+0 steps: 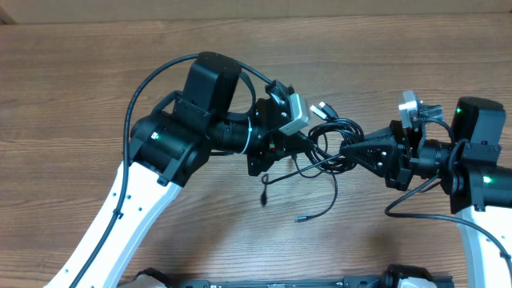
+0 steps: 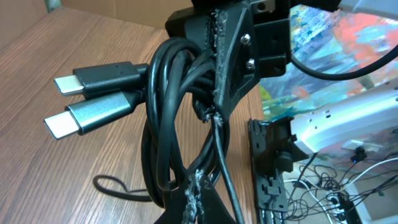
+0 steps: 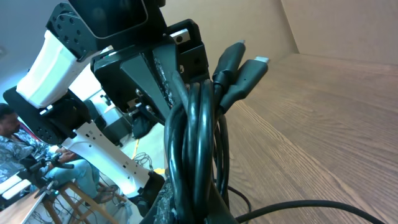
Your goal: Untangle cables
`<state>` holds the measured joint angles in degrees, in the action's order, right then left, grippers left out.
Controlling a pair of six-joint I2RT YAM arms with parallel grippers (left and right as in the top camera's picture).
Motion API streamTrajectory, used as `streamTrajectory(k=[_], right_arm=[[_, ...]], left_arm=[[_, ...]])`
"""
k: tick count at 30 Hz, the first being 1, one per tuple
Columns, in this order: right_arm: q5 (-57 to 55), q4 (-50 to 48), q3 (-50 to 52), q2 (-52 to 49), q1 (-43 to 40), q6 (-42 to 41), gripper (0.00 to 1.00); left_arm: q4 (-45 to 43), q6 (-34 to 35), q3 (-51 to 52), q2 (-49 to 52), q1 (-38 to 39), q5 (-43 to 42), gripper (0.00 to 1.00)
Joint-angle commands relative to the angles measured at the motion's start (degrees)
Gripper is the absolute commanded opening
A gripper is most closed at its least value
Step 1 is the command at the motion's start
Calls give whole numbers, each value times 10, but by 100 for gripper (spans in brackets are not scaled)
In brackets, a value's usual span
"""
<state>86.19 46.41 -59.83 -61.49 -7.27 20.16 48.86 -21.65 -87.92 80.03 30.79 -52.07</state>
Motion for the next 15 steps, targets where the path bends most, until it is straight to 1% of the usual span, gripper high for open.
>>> streamTrajectory(k=[1, 6, 7, 8, 12, 13, 15], right_arm=[[37, 4, -2, 6, 3, 9, 4], [37, 4, -2, 6, 23, 9, 4], [37, 4, -2, 6, 28, 9, 4], [37, 3, -2, 6, 33, 9, 4], [37, 1, -2, 6, 55, 9, 4], [37, 0, -2, 6, 61, 9, 4], [38, -6, -2, 6, 68, 9, 4]], left_arm=[[-9, -15, -6, -2, 4, 31, 4], [-42, 12, -6, 0, 5, 29, 5], [-48, 19, -6, 1, 7, 30, 7], [-53, 24, -6, 2, 9, 30, 11], [-59, 26, -6, 13, 20, 30, 21], [-61, 26, -6, 17, 23, 30, 25], [-63, 26, -6, 24, 26, 30, 27]])
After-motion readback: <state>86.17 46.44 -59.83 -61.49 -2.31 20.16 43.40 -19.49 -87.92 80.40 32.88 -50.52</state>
